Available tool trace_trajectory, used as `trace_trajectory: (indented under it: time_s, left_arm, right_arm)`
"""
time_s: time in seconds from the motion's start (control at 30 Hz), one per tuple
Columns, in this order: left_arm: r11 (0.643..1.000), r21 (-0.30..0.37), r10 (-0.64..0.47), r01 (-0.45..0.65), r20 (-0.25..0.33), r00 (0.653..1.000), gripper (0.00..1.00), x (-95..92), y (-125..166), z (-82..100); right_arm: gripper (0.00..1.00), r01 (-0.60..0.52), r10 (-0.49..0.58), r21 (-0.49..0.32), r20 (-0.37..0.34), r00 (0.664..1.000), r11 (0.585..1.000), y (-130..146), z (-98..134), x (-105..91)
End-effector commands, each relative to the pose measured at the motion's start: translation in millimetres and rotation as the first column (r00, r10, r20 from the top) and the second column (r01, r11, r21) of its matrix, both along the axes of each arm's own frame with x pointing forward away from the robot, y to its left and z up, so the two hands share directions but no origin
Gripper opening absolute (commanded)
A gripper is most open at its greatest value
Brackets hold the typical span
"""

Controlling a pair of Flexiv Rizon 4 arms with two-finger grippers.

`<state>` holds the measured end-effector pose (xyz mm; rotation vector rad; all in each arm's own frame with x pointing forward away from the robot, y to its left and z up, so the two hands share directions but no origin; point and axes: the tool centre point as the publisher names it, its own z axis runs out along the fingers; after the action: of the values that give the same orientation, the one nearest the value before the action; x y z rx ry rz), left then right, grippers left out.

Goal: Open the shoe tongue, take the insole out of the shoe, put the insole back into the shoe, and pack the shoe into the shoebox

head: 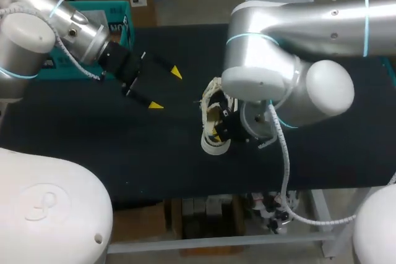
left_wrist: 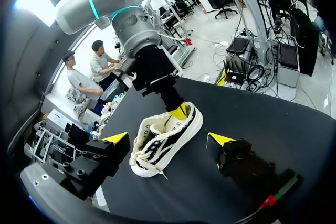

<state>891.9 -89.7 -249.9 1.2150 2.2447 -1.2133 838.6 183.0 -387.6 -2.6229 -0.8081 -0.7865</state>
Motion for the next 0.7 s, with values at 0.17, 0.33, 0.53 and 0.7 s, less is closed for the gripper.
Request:
trace_trajectory:
  time_s: [0.17,0.33,0.53,0.7]
  left_arm:
    - [0.995,0.031,0.097,-0.098,0.04,0.995,1.0,-4.8,14.0,6.4]
    - [0.989,0.043,0.138,-0.138,0.015,0.99,1.0,-3.0,24.7,7.0]
    - [0.983,0.044,0.177,-0.177,0.002,0.984,1.0,-2.2,35.3,5.5]
    - [0.98,0.042,0.193,-0.193,-0.004,0.981,1.0,-2.8,39.1,3.8]
  right_arm:
    - [0.0,-0.002,-0.008,-0.168,-0.055,0.998,0.986,6.6,-6.0,3.1]
    - [0.0,-0.025,-0.002,-0.23,-0.114,0.994,0.973,7.6,-16.8,4.9]
    - [0.58,0.0,-0.024,-0.244,-0.096,0.995,0.97,6.0,-11.6,6.1]
    - [0.88,0.049,-0.053,-0.235,-0.009,0.999,0.971,2.3,13.2,3.0]
